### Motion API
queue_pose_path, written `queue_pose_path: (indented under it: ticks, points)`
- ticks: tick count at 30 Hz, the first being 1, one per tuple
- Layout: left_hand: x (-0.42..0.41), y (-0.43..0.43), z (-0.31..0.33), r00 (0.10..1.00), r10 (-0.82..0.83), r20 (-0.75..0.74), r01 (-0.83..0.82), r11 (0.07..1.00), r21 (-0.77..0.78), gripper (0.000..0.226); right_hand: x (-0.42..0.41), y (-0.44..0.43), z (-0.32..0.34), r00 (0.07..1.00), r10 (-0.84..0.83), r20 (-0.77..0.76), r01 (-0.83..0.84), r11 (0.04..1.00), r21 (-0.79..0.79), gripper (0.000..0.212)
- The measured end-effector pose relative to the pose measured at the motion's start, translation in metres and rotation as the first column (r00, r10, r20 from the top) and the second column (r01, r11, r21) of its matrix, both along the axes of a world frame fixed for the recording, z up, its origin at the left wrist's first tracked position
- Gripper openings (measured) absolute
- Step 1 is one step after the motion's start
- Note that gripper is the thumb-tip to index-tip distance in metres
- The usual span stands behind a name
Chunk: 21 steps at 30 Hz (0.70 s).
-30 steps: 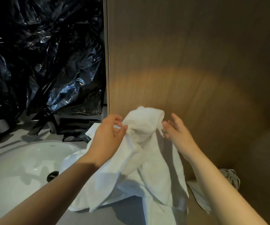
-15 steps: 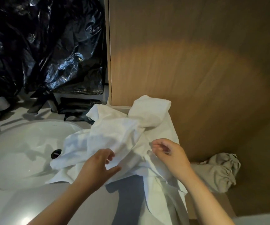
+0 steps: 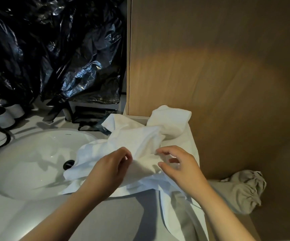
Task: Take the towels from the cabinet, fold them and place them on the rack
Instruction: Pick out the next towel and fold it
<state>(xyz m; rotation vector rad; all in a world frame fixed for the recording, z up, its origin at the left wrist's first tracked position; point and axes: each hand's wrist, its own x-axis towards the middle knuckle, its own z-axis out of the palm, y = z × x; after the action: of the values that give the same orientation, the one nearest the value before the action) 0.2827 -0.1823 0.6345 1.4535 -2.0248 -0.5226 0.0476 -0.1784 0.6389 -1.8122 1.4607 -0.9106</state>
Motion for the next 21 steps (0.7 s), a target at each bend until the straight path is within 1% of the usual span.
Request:
queue_pose_path:
  ticks: [3, 6, 7, 9, 11, 12, 14, 16, 18, 20, 21]
  points:
    - [-0.001, -0.003, 0.026, 0.993, -0.112, -0.031, 0.109, 0.989, -0.101, 0.018, 0.007, -0.003, 0.008, 0.992, 0.092, -0.082, -0.095, 0.995, -0.036, 0.032]
    - [-0.001, -0.004, 0.050, 0.987, -0.163, 0.005, 0.157, 0.945, -0.285, 0.013, 0.012, -0.009, 0.011, 0.966, 0.163, -0.199, -0.163, 0.986, 0.021, 0.039]
    - [0.000, -0.004, 0.056, 0.984, -0.180, 0.017, 0.175, 0.930, -0.322, 0.014, 0.013, -0.010, 0.012, 0.955, 0.178, -0.236, -0.177, 0.984, 0.025, 0.039]
    - [0.004, -0.004, 0.064, 0.981, -0.196, 0.012, 0.189, 0.930, -0.316, 0.017, 0.013, -0.013, 0.013, 0.934, 0.193, -0.300, -0.201, 0.980, 0.004, 0.040]
    - [0.010, -0.003, 0.071, 0.984, -0.171, -0.053, 0.156, 0.964, -0.213, 0.024, 0.012, -0.014, 0.015, 0.918, 0.200, -0.342, -0.212, 0.977, 0.003, 0.050]
    - [0.012, -0.004, 0.074, 0.983, -0.162, -0.082, 0.146, 0.975, -0.168, 0.029, 0.013, -0.014, 0.016, 0.917, 0.208, -0.341, -0.220, 0.976, 0.003, 0.056]
    - [0.013, -0.004, 0.079, 0.983, -0.161, -0.092, 0.147, 0.979, -0.143, 0.031, 0.016, -0.015, 0.017, 0.920, 0.226, -0.321, -0.238, 0.971, 0.000, 0.062]
    - [0.013, -0.004, 0.084, 0.983, -0.169, -0.073, 0.156, 0.974, -0.162, 0.033, 0.017, -0.018, 0.018, 0.916, 0.231, -0.328, -0.245, 0.969, -0.004, 0.054]
    - [0.013, -0.004, 0.089, 0.983, -0.172, -0.063, 0.157, 0.967, -0.200, 0.035, 0.014, -0.020, 0.019, 0.915, 0.217, -0.340, -0.239, 0.971, -0.022, 0.036]
    - [0.015, -0.005, 0.094, 0.982, -0.163, -0.093, 0.140, 0.966, -0.218, 0.025, 0.009, -0.019, 0.020, 0.923, 0.200, -0.328, -0.224, 0.974, -0.039, 0.019]
    - [0.016, -0.006, 0.097, 0.983, -0.153, -0.105, 0.126, 0.967, -0.222, 0.021, 0.006, -0.018, 0.021, 0.926, 0.196, -0.322, -0.218, 0.975, -0.034, 0.017]
